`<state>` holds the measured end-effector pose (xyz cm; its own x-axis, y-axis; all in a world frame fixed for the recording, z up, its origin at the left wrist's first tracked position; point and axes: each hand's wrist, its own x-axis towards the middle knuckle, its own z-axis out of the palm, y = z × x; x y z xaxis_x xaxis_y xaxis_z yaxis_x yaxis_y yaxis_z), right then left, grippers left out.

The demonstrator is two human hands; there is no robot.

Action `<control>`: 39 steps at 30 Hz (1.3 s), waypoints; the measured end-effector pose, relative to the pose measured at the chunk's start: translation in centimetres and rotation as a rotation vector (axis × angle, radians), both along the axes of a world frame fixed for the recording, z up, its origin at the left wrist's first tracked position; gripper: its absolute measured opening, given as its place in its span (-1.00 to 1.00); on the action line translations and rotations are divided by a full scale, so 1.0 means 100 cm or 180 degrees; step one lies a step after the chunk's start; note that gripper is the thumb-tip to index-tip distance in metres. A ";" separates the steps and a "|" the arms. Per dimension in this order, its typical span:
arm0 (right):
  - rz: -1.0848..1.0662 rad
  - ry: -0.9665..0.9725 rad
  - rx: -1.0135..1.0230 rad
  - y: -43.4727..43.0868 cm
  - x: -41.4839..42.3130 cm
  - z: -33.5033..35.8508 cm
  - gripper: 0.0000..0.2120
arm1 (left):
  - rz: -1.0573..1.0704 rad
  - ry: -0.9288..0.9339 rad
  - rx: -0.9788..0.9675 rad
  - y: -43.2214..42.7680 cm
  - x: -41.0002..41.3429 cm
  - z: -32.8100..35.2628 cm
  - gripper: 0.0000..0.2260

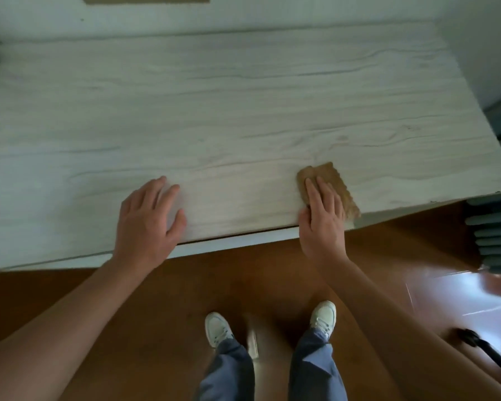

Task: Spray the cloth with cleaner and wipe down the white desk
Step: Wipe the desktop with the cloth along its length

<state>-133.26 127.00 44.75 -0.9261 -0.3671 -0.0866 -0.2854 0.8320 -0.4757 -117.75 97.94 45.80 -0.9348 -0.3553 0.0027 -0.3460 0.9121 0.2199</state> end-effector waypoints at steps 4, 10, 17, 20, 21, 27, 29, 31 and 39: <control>0.0157 0.0009 0.0094 -0.043 0.028 0.002 -0.48 | 0.0294 -0.0289 -0.0183 -0.055 0.066 0.002 -0.48; 0.0395 0.0061 0.0145 -0.096 0.060 0.001 -0.47 | 0.0496 -0.0310 -0.0304 -0.097 0.113 -0.001 -0.47; 0.0898 -0.0004 0.0080 -0.166 0.101 0.003 -0.46 | 0.0770 -0.0204 -0.0405 -0.129 0.141 -0.008 -0.46; 0.1085 0.0021 0.0066 -0.199 0.120 0.000 -0.46 | 0.0829 -0.0205 -0.0400 -0.147 0.152 -0.008 -0.46; 0.1101 0.0022 0.0069 -0.209 0.126 0.000 -0.46 | 0.0828 -0.0193 -0.0411 -0.155 0.159 -0.009 -0.46; 0.1058 0.0065 0.0115 -0.269 0.167 0.000 -0.46 | 0.1084 -0.0050 -0.0280 -0.218 0.208 -0.008 -0.48; 0.0973 0.0056 0.0095 -0.295 0.184 0.000 -0.47 | 0.0824 -0.0107 -0.0236 -0.236 0.226 -0.010 -0.48; 0.0870 0.0063 0.0055 -0.322 0.203 0.000 -0.48 | 0.0513 -0.0074 -0.0206 -0.249 0.238 -0.014 -0.48; 0.0945 0.0017 0.0033 -0.411 0.272 0.002 -0.46 | 0.0062 0.0138 -0.0156 -0.287 0.262 -0.016 -0.48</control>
<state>-106.10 85.86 44.91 -0.7787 -0.6213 -0.0872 -0.5196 0.7165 -0.4655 -91.59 69.22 44.23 -0.9263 -0.3719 0.0610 -0.3549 0.9153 0.1902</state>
